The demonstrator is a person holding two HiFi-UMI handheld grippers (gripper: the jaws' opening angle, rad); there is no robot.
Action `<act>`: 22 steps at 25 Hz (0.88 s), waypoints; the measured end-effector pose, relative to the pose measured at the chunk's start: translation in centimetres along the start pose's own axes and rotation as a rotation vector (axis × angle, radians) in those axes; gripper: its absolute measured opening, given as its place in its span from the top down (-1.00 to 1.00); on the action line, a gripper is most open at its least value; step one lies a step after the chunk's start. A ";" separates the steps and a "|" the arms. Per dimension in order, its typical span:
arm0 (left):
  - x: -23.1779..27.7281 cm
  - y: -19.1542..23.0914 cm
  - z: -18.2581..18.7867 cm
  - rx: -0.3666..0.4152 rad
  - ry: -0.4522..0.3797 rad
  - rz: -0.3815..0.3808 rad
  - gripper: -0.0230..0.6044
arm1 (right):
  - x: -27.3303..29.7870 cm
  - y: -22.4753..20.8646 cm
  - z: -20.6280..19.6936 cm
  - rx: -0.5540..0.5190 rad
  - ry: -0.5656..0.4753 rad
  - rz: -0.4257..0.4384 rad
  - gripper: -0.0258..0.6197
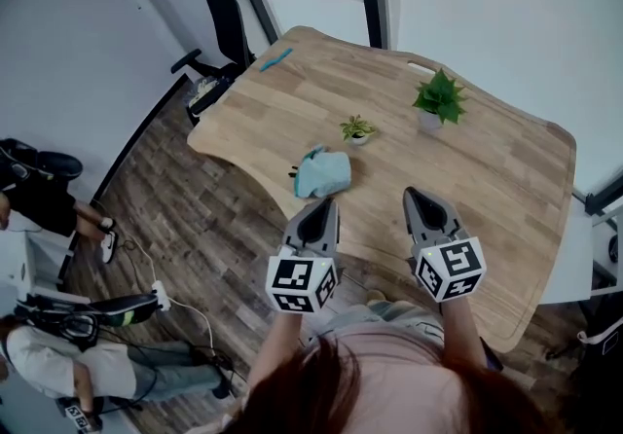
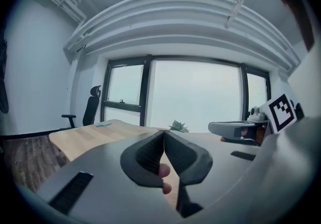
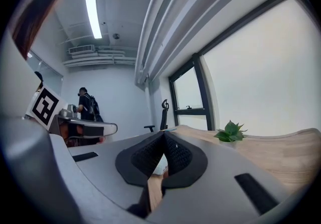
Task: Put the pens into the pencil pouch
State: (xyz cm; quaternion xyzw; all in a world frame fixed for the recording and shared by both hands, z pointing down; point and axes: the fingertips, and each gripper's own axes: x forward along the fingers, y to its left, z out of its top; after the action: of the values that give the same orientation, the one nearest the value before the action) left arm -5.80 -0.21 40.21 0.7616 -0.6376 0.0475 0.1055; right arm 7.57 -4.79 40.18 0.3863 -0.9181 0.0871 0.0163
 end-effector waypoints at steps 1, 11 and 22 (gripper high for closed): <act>-0.2 -0.2 0.6 0.007 -0.010 -0.005 0.92 | -0.2 0.1 0.2 0.001 -0.005 -0.005 0.92; -4.6 -2.2 3.2 0.034 -0.056 -0.028 0.92 | -3.8 2.0 2.0 -0.005 -0.024 -0.055 0.92; -10.3 -4.1 3.3 0.035 -0.084 -0.025 0.92 | -9.0 6.2 3.0 -0.047 -0.038 -0.066 0.92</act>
State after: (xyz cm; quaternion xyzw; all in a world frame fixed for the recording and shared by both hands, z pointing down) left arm -3.88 9.65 34.49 0.7725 -0.6310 0.0253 0.0661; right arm 9.60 5.32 35.46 0.4172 -0.9069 0.0576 0.0109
